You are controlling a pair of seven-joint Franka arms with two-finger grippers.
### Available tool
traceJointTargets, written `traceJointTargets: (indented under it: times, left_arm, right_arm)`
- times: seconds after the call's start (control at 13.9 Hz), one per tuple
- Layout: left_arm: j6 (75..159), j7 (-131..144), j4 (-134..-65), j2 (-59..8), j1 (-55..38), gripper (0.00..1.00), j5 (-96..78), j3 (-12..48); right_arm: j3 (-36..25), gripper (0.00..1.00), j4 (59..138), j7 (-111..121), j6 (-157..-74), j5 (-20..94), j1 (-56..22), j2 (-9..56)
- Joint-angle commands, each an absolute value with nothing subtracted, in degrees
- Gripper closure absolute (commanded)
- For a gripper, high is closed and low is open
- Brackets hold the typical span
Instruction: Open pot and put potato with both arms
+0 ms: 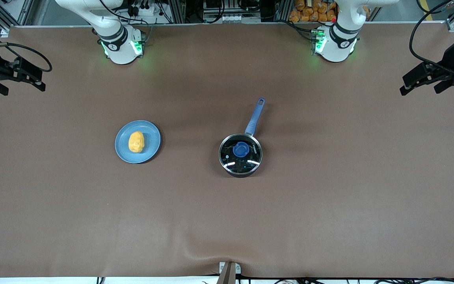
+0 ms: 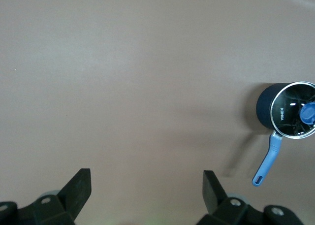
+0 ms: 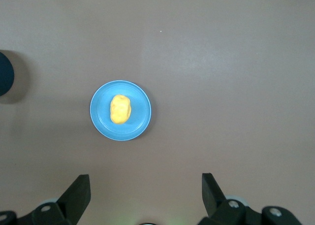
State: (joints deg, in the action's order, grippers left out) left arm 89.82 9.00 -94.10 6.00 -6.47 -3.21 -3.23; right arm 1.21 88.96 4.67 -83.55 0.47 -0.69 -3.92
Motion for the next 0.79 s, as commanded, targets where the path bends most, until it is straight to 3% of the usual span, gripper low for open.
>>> traceJointTargets:
  times: [0.0, 0.5, 0.72]
  left_arm:
    - [89.4, 8.2, -93.3, 5.8, -5.5, 0.00, -2.6, -3.0]
    - [89.5, 9.8, -93.2, 3.9, -6.9, 0.00, -3.3, -2.0]
    - [89.9, 18.0, -89.1, -1.8, -7.4, 0.00, -3.9, 3.8]
  right_arm:
    - [1.6, 0.00, 87.5, 4.0, -82.7, 1.3, -0.2, -3.2]
    - [1.6, 0.00, 87.5, 4.0, -82.7, 1.3, -0.1, -3.0]
    - [1.6, 0.00, 87.5, 4.0, -82.7, 1.3, -0.1, -2.9]
